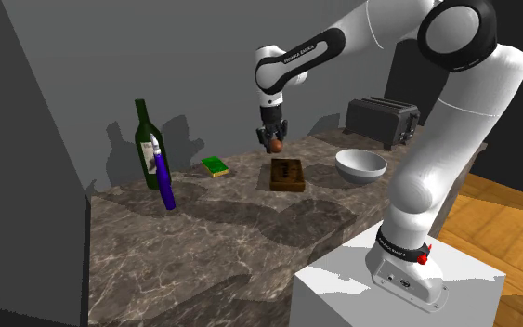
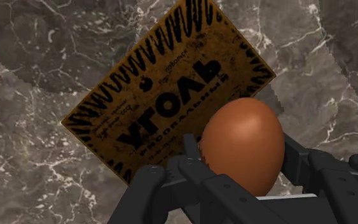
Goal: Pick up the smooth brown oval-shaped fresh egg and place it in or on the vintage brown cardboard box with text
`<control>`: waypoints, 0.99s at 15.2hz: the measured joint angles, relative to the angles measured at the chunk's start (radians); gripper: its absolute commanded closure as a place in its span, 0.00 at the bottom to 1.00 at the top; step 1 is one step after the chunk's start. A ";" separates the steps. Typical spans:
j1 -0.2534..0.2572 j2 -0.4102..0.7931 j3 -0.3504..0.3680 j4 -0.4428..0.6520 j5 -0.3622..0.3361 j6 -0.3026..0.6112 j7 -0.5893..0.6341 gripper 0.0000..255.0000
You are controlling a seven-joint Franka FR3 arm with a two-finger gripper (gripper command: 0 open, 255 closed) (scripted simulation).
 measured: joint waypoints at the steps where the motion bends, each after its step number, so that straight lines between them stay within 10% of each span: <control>1: -0.008 -0.029 -0.011 -0.032 0.000 0.003 -0.020 1.00; 15: -0.042 -0.020 -0.054 -0.189 -0.021 0.171 -0.085 1.00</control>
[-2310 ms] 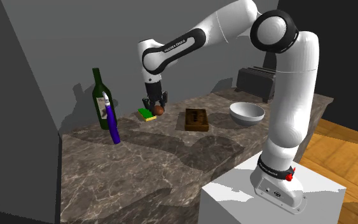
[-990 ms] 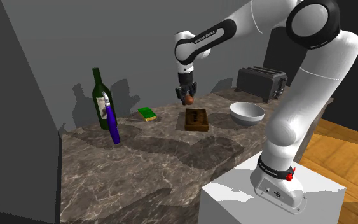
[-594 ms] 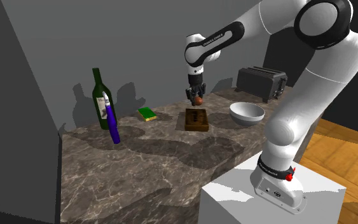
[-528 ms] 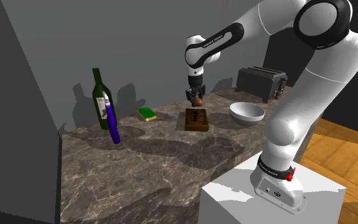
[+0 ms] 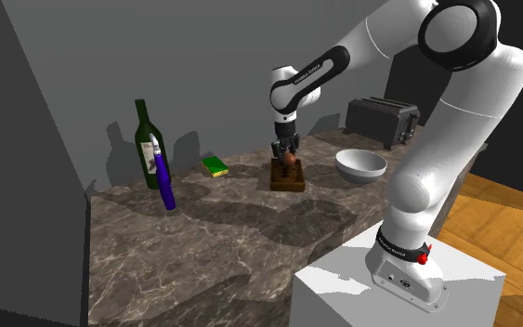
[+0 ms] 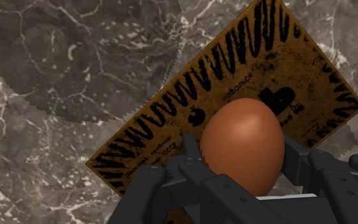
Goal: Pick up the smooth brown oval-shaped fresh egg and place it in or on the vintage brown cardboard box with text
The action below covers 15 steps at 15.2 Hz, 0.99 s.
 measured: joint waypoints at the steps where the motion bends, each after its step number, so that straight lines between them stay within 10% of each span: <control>1: 0.000 0.003 0.000 -0.006 0.000 0.008 0.001 1.00; 7: 0.000 0.006 0.001 -0.011 -0.001 0.017 0.002 1.00; 8: 0.000 0.006 0.001 -0.011 -0.001 0.017 0.002 0.00; 15: 0.000 -0.002 0.000 0.002 0.000 -0.002 -0.001 0.00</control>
